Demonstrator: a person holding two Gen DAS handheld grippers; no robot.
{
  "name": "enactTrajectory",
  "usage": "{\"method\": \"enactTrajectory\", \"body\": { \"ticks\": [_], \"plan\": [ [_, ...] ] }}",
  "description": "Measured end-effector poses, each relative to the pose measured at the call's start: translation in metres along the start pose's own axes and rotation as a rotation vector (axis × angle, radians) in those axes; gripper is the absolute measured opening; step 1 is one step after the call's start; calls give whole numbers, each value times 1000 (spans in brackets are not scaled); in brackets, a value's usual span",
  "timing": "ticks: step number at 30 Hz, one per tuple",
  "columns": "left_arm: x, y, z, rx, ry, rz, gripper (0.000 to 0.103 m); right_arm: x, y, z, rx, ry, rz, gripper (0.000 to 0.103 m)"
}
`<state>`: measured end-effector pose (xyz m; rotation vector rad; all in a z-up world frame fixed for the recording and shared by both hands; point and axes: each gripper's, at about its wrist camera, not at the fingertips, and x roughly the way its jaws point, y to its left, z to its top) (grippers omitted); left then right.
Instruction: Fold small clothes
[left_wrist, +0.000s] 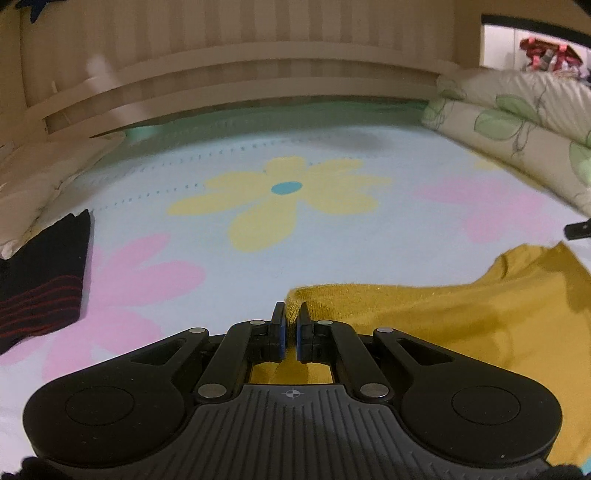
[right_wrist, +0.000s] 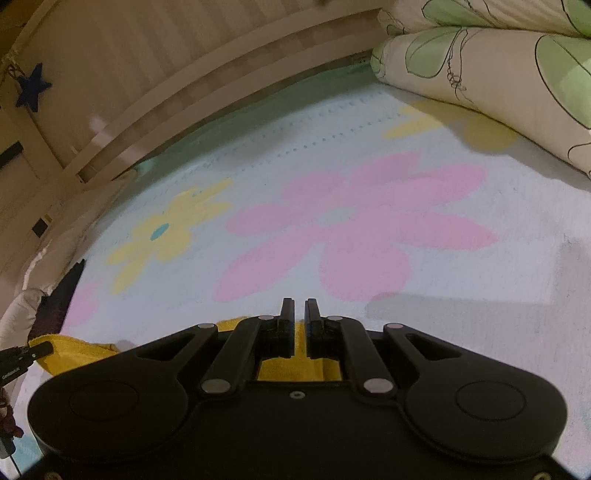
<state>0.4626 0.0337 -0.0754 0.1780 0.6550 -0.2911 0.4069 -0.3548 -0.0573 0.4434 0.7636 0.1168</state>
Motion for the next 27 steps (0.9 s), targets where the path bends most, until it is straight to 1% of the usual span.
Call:
{"method": "enactTrajectory", "body": {
  "ticks": [1, 5, 7, 8, 9, 10, 11, 12, 13, 14, 15, 16, 17, 18, 19, 20, 22, 23, 24, 25, 26, 27],
  "plan": [
    [3, 0, 0, -2, 7, 3, 5, 1, 0, 0, 1, 4, 5, 18],
    [14, -1, -2, -20, 32, 5, 5, 3, 1, -1, -17, 21, -12, 21],
    [18, 0, -4, -28, 40, 6, 5, 6, 2, -3, -34, 35, -32, 33],
    [19, 0, -5, -33, 42, 6, 5, 8, 3, -3, -37, 44, -30, 46],
    [19, 1, -5, -39, 45, 4, 5, 9, 2, -5, -38, 53, -29, 54],
    [19, 1, -5, -42, 46, 5, 5, 11, 3, -6, -43, 62, -29, 55],
    [19, 1, -5, -41, 49, 4, 5, 13, 4, -7, -51, 71, -29, 55],
    [19, 2, -5, -36, 50, 3, 5, 14, 5, -8, -62, 79, -29, 53],
    [18, 2, -4, -28, 47, 6, 5, 14, 8, -9, -81, 80, -33, 47],
    [15, 2, -3, -20, 43, 7, 5, 12, 10, -10, -104, 74, -26, 12],
    [12, 2, -3, -9, 27, 16, 5, 8, 13, -10, -118, 53, -10, 14],
    [7, 2, -2, 1, 0, 22, 5, 3, 15, -10, -129, 18, 1, 14],
    [2, 3, -1, 9, -30, 25, 6, -3, 17, -8, -144, -28, -7, 14],
    [1, 4, -1, 14, -41, 41, 6, -7, 18, -6, -150, -58, -11, 14],
    [3, 5, -1, 13, -31, 57, 7, -9, 17, -4, -144, -67, -12, 14],
    [7, 6, -2, -1, -8, 58, 7, -7, 15, -2, -133, -55, -22, 14],
    [20, 10, -7, -50, 66, 48, 9, 4, 11, -5, -120, -5, -69, 14],
    [26, 10, -9, -62, 110, 64, 9, 11, 9, -8, -114, 28, -79, 20],
    [30, 11, -11, -65, 135, 82, 13, 17, 8, -10, -103, 52, -91, 23],
    [31, 12, -12, -69, 148, 96, 26, 18, 7, -11, -93, 57, -100, 26],
    [29, 14, -12, -76, 149, 103, 30, 18, 6, -11, -84, 51, -100, 39],
    [26, 16, -11, -83, 147, 110, 35, 15, 6, -9, -79, 43, -97, 54]
  ]
}}
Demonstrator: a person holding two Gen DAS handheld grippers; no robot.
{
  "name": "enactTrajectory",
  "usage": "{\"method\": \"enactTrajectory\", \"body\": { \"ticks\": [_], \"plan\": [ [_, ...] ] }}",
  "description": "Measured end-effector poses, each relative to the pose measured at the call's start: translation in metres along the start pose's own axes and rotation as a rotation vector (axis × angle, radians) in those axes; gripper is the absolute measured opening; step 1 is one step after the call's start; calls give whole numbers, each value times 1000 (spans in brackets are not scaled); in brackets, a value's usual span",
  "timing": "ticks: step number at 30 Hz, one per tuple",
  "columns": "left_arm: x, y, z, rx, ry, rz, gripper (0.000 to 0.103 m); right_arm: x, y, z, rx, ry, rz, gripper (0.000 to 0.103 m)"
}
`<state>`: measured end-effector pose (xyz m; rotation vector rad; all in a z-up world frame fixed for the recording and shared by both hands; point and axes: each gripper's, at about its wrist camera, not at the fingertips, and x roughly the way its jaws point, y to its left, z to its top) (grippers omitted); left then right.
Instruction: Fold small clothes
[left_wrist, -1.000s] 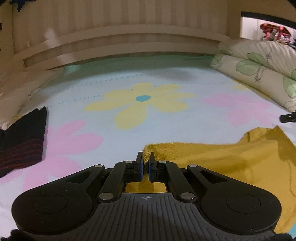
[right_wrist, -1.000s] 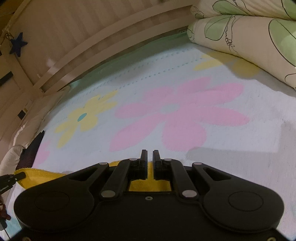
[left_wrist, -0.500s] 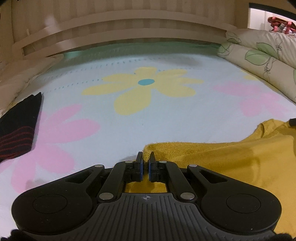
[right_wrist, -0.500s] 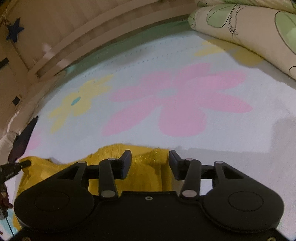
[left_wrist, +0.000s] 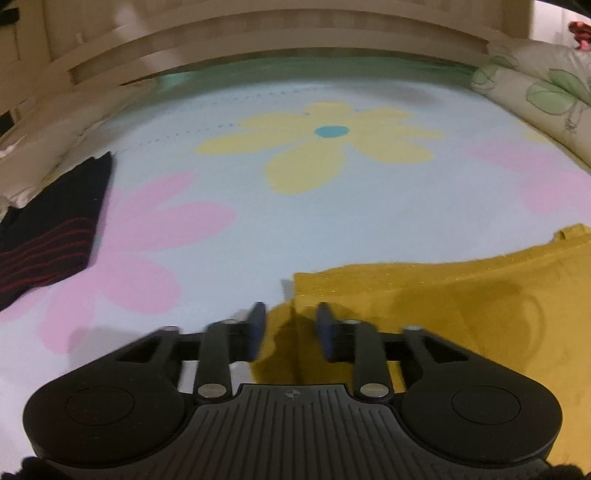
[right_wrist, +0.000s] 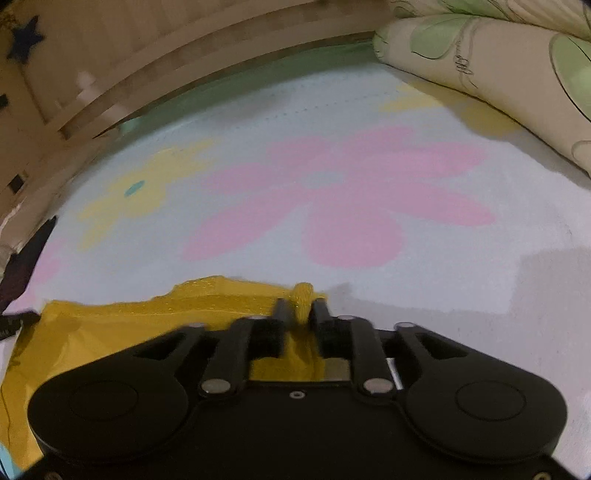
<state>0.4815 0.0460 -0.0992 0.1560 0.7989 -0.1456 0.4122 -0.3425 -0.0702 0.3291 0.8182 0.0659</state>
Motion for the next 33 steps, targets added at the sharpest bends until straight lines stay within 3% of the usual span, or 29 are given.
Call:
{"method": "enactTrajectory", "body": {
  "ticks": [2, 4, 6, 9, 18, 23, 27, 33],
  "plan": [
    [-9, 5, 4, -27, -11, 18, 42, -7, 1, 5, 9, -30, 6, 74],
    [-22, 12, 10, -82, -28, 14, 58, -13, 1, 9, 32, -51, 14, 80],
    [-34, 16, 16, -142, -28, -22, 72, -18, 2, 12, 67, -42, 14, 103],
    [-47, 11, 20, -192, 0, -90, 85, -26, 4, 12, 114, -14, 44, 103],
    [-82, -39, -4, -190, 111, -158, 87, -40, 25, -7, 80, 190, 7, 103],
    [-95, -69, -16, -152, 160, -152, 92, -60, 39, -25, 59, 236, 9, 103],
    [-94, -91, -29, -117, 208, -163, 94, -69, 46, -40, 37, 275, 19, 103],
    [-68, -120, -63, -44, 357, -184, 96, -66, 46, -65, -16, 351, -26, 103]
  ]
}}
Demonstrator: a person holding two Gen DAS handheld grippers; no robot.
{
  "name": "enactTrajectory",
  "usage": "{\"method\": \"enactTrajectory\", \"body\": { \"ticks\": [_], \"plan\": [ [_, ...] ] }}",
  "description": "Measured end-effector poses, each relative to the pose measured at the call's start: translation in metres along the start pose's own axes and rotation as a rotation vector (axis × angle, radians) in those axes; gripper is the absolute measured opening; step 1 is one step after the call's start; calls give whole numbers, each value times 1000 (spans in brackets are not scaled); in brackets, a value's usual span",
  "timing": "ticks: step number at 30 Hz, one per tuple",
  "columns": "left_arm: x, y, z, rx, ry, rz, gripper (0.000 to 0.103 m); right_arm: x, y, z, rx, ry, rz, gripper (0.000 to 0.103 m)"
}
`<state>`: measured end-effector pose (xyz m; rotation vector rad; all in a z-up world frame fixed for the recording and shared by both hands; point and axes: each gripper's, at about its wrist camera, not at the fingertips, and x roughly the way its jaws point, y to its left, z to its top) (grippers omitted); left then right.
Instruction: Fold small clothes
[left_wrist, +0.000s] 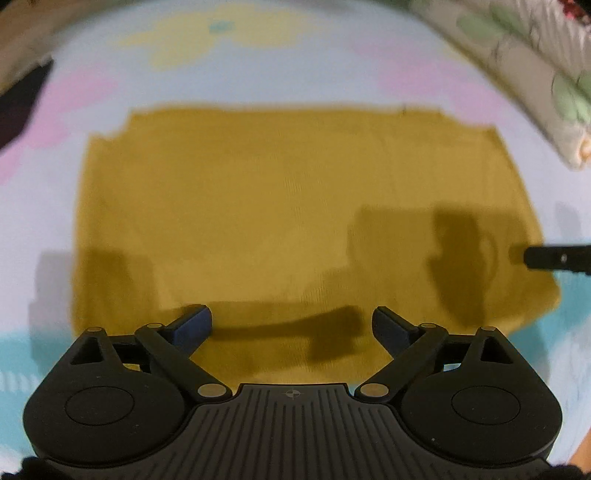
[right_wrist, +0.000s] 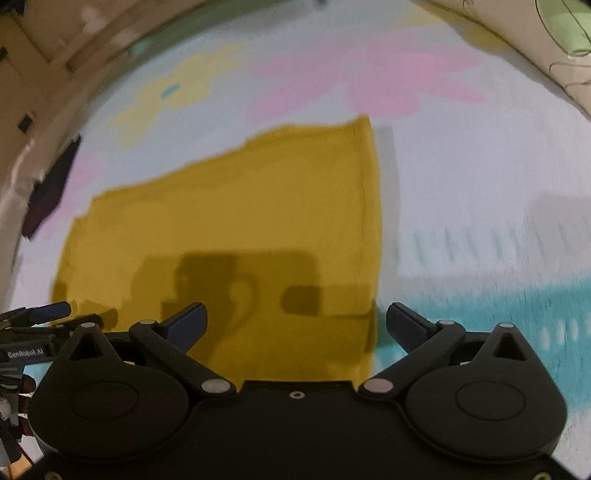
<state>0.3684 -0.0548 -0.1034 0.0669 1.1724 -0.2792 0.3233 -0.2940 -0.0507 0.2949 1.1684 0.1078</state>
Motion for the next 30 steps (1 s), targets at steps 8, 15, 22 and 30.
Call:
{"method": "enactTrajectory", "body": {
  "ticks": [8, 15, 22, 30],
  "plan": [
    [10, -3, -4, 41, -19, 31, 102, 23, -8, -9, -48, 63, -11, 103],
    [9, -12, -4, 52, -22, 58, 102, 25, -8, -10, -42, 56, -12, 103],
    [-25, 0, 30, -98, -100, 1, 80, 20, -5, -12, -83, 79, -9, 103],
    [-12, -7, 98, -179, -139, 40, 80, 24, -14, -2, -55, 91, 48, 103]
  ]
}}
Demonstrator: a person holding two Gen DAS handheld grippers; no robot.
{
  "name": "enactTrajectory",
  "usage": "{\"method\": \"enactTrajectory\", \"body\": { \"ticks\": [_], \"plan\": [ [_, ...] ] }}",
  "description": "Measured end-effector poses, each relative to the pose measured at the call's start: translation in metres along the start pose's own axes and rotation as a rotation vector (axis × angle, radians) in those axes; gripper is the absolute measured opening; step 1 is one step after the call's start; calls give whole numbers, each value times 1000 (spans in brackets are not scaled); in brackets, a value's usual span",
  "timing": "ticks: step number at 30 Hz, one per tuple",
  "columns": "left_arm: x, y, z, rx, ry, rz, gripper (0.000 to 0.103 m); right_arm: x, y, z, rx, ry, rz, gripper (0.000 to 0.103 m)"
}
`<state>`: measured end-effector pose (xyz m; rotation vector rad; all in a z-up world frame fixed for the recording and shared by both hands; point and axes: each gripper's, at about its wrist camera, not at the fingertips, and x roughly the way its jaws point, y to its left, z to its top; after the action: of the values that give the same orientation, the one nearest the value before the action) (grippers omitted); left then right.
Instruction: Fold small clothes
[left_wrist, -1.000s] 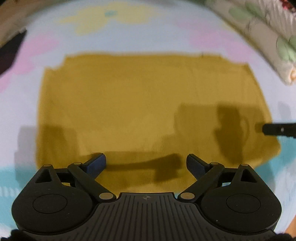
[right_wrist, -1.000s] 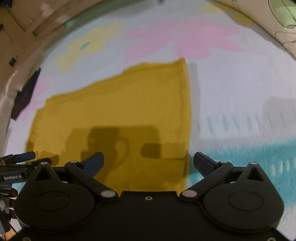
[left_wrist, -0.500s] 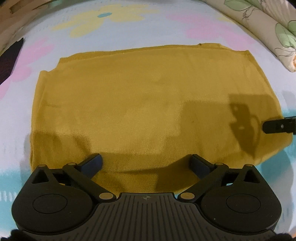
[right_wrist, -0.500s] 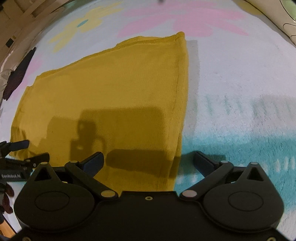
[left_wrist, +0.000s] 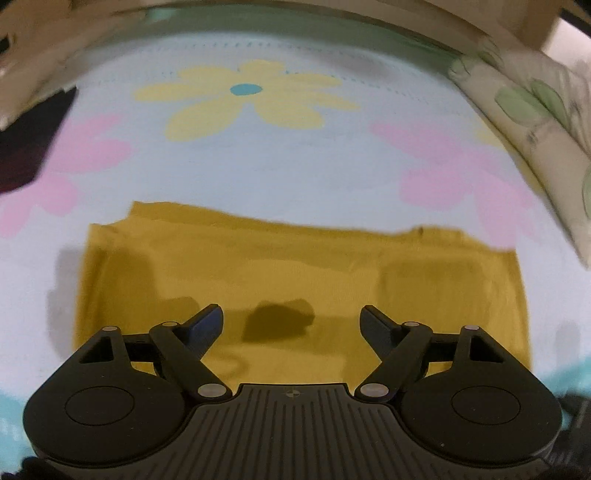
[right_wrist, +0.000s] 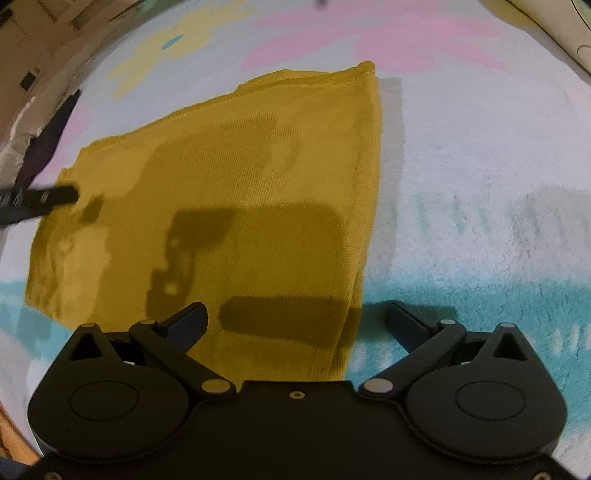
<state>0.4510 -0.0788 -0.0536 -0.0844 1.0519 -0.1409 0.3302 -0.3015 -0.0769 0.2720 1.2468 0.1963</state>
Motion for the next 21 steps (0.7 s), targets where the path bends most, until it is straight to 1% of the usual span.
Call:
{"method": "enactTrajectory", "body": {
  "ticks": [2, 5, 6, 7, 8, 9, 10, 11, 15, 17, 21],
  "plan": [
    [14, -7, 10, -10, 26, 1, 80, 0, -3, 1, 10, 0, 15, 103],
    [33, -15, 18, -5, 33, 61, 80, -1, -7, 3, 28, -4, 35, 103],
    [40, -16, 19, -2, 43, 78, 80, 1, -7, 4, 34, -5, 40, 103],
    [50, -16, 19, 4, 72, 91, 80, 1, -8, 5, 38, -4, 43, 103],
    [62, -17, 17, 15, 112, 103, 81, 1, -8, 5, 41, -4, 44, 103],
    [65, -20, 14, 36, 107, 115, 88, 2, -8, 6, 42, -3, 44, 103],
    [65, -21, 11, 60, 75, 121, 88, 3, -8, 8, 45, -4, 45, 103],
    [64, -22, 10, 66, 69, 122, 88, 3, -8, 9, 48, -3, 46, 103],
    [49, -14, 9, 26, 69, 89, 83, 4, -12, 12, 79, -4, 61, 103],
    [37, -12, 3, 23, 52, 68, 83, 3, -16, 12, 101, -7, 79, 103],
    [14, -17, -24, 64, 51, 35, 83, 2, -29, 15, 161, -16, 145, 103]
  ]
}}
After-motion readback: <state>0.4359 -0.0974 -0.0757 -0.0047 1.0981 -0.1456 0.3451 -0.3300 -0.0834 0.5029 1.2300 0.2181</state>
